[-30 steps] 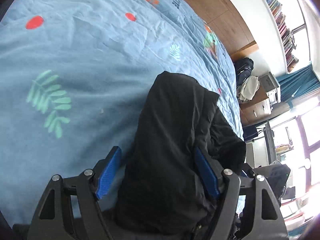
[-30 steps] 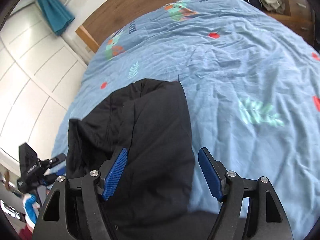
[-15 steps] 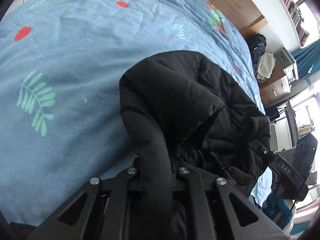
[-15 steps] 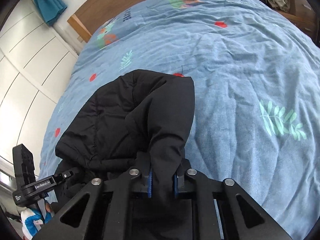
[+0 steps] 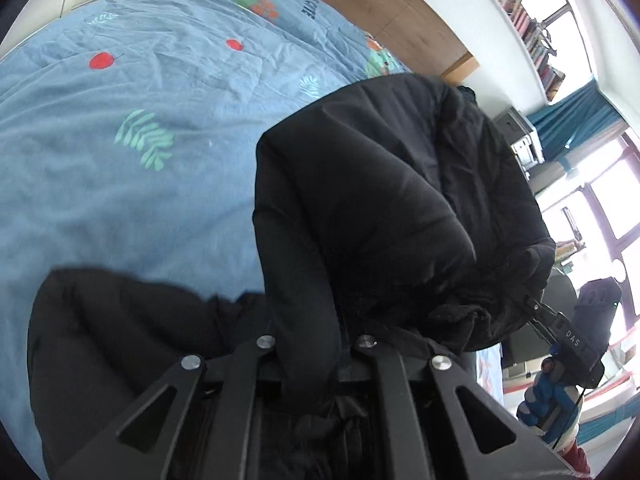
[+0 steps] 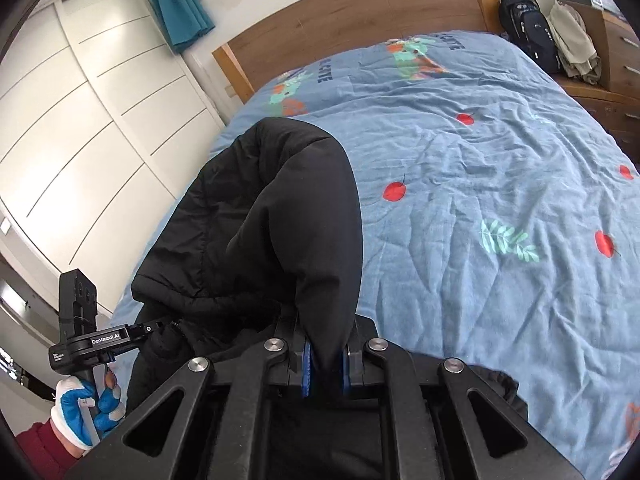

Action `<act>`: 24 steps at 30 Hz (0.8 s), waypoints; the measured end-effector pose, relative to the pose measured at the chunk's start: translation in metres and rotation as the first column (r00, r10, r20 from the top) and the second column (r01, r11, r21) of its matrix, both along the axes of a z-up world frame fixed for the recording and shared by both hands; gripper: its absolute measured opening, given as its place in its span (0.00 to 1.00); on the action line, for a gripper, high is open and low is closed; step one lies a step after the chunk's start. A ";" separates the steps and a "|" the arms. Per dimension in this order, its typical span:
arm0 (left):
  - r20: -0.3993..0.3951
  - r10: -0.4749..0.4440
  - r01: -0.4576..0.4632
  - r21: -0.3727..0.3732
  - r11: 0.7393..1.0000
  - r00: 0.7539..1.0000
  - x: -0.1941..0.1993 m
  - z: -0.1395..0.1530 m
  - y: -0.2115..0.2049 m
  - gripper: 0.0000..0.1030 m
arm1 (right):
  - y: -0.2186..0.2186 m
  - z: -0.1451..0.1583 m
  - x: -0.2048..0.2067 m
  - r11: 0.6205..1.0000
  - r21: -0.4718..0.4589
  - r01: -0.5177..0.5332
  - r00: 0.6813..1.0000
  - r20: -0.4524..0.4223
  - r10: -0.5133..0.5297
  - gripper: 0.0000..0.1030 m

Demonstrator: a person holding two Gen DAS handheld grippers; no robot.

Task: Fold large clothes
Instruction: 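Lay the hem over the collar and press it flat with both tools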

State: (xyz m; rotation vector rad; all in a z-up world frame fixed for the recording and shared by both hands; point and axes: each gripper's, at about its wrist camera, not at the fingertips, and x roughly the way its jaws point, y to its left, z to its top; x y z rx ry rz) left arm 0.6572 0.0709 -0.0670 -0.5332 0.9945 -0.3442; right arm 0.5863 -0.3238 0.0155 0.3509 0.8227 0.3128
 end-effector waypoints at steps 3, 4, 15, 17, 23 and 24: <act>-0.002 -0.018 0.018 -0.029 0.999 1.000 -0.041 -0.008 0.004 0.09 | -0.002 -0.010 -0.037 1.000 0.021 -0.003 1.000 -0.004 0.003 0.10; -0.003 -0.019 0.019 -0.041 0.999 1.000 -0.053 -0.012 0.006 0.09 | -0.003 -0.016 -0.050 1.000 0.025 -0.003 1.000 -0.012 0.003 0.11; 0.015 -0.070 0.068 0.090 0.994 0.997 -0.121 -0.042 0.001 0.13 | -0.020 -0.097 -0.109 0.995 0.038 0.089 0.990 -0.113 -0.084 0.15; 0.024 -0.070 0.067 0.098 0.993 0.997 -0.127 -0.041 0.001 0.15 | -0.023 -0.102 -0.112 0.993 0.052 0.105 0.988 -0.116 -0.099 0.19; 0.012 -0.049 0.048 0.100 0.994 0.999 -0.148 -0.038 0.010 0.18 | -0.035 -0.101 -0.135 0.993 0.028 0.114 0.984 -0.140 -0.109 0.25; 0.001 -0.043 0.043 0.094 0.995 0.999 -0.152 -0.036 0.014 0.18 | -0.039 -0.100 -0.141 0.993 0.019 0.118 0.983 -0.146 -0.114 0.25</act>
